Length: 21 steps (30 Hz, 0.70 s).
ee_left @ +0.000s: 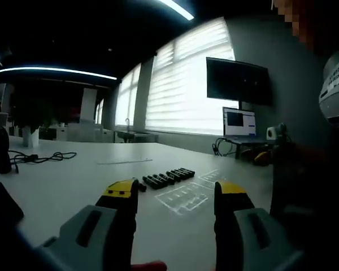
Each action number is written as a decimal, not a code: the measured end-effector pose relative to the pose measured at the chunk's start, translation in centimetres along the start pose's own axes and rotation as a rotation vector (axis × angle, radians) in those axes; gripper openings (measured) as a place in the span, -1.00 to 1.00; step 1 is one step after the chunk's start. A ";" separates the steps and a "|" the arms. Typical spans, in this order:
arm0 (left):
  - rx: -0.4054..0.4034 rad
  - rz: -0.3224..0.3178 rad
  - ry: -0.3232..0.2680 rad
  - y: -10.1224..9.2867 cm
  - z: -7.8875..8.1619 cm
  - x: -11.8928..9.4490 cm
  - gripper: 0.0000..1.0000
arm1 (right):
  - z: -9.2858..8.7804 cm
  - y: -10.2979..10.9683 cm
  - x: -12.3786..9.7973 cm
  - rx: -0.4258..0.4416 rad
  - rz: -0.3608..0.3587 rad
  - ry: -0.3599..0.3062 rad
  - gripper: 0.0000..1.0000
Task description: Grip medicine bottles put into box
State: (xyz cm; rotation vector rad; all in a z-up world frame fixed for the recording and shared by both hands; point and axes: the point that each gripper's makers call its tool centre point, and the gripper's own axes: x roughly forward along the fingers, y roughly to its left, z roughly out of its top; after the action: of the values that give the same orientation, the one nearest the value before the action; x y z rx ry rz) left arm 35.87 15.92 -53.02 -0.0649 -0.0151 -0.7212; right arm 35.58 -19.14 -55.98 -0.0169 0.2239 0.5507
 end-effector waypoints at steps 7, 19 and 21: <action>0.008 0.002 0.001 0.0 0.1 -0.1 -0.07 | 0.2 -0.1 -0.3 -0.002 -0.007 -0.002 0.60; 0.009 0.001 -0.002 -0.1 0.2 -0.1 -0.07 | 0.2 -0.2 -0.4 0.001 -0.009 -0.002 0.60; 0.011 0.001 -0.002 -0.1 0.2 -0.1 -0.07 | 0.2 -0.3 -0.4 -0.001 -0.010 -0.002 0.60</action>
State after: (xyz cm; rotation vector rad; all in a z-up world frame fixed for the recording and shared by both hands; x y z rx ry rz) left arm 35.76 15.91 -52.84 -0.0554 -0.0210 -0.7199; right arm 35.44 -19.54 -55.69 -0.0187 0.2215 0.5411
